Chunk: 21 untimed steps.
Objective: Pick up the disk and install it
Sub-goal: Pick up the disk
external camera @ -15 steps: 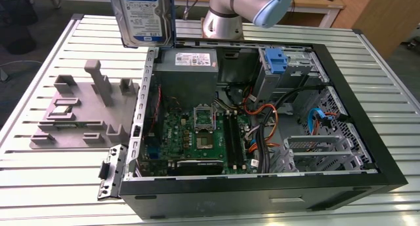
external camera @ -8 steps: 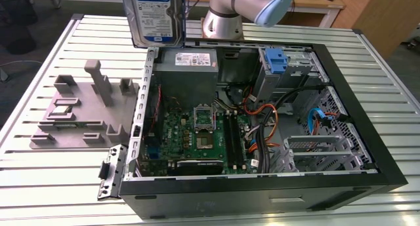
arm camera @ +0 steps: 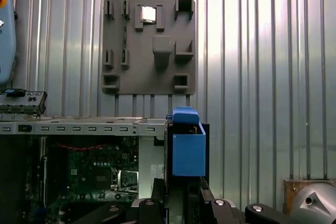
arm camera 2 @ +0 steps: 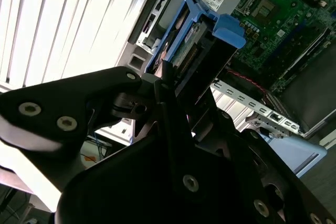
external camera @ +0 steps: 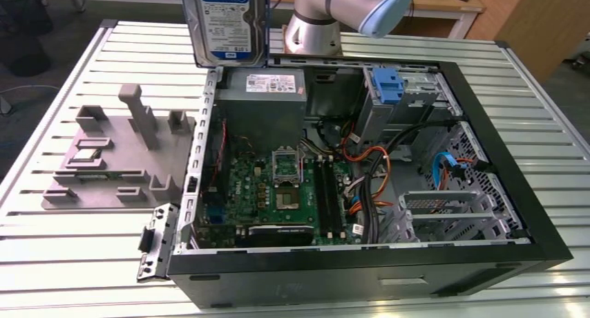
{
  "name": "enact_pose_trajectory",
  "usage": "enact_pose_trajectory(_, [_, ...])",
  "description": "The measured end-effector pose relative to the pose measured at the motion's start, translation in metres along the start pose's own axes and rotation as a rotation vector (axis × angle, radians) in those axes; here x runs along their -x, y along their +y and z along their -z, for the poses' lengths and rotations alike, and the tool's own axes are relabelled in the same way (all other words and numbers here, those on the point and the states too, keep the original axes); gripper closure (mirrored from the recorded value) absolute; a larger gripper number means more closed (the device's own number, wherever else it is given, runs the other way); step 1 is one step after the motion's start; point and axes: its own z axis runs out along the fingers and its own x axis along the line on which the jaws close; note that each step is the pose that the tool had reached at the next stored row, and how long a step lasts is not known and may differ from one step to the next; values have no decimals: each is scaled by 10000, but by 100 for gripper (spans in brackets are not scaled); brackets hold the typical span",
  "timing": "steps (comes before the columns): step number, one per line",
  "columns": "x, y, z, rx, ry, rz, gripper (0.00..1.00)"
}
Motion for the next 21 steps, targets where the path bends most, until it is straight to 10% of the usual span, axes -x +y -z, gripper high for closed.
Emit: enact_pose_trajectory(21, [-30,-61,3,-1,-1,2,65])
